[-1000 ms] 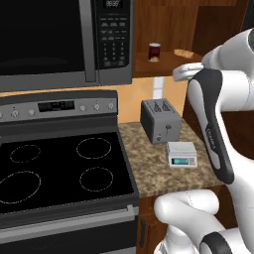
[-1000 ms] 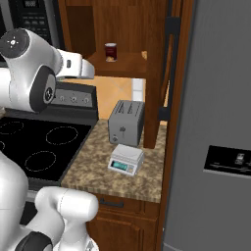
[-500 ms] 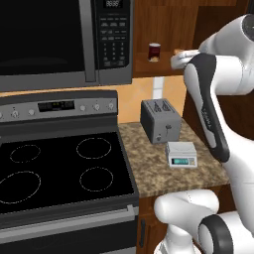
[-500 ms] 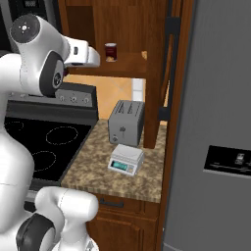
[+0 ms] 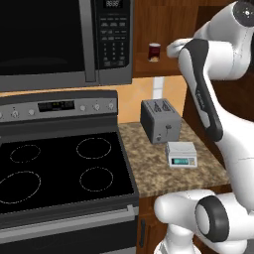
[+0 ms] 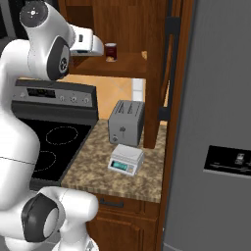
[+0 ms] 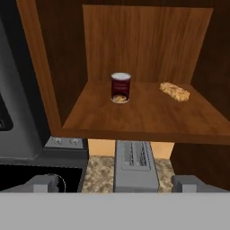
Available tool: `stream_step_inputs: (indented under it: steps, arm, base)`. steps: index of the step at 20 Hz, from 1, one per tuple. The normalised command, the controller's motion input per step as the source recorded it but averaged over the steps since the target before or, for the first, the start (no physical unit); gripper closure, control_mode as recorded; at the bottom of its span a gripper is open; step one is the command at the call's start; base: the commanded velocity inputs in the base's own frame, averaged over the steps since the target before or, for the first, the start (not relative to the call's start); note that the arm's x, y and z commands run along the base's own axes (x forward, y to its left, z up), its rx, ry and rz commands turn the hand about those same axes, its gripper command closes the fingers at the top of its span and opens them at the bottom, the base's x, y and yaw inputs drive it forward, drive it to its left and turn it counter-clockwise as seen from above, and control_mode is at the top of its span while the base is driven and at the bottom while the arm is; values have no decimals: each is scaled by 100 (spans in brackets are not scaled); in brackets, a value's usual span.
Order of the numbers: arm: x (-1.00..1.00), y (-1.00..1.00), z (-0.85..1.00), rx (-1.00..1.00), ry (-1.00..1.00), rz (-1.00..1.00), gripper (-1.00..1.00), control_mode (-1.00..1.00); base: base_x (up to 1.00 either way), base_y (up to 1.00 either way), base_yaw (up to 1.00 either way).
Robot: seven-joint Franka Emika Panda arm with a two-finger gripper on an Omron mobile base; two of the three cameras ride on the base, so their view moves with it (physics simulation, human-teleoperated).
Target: Pick the canned food and place it on the digital scale for weighing, and close the cabinet.
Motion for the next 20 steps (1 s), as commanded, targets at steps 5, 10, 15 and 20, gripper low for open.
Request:
stream_step_inputs:
  steps: [5,10,15,20]
  arm:
    - [54,0,-12,0,0,0,-100,-100]
    - [49,0,-13,0,0,0,-100,-100]
    - [51,0,-2,0,0,0,-100,-100]
    - [48,-19,-8,1,0,3,-100,-100]
  base:
    - [0,0,0]
    - [0,0,0]
    - [0,0,0]
    - [0,0,0]
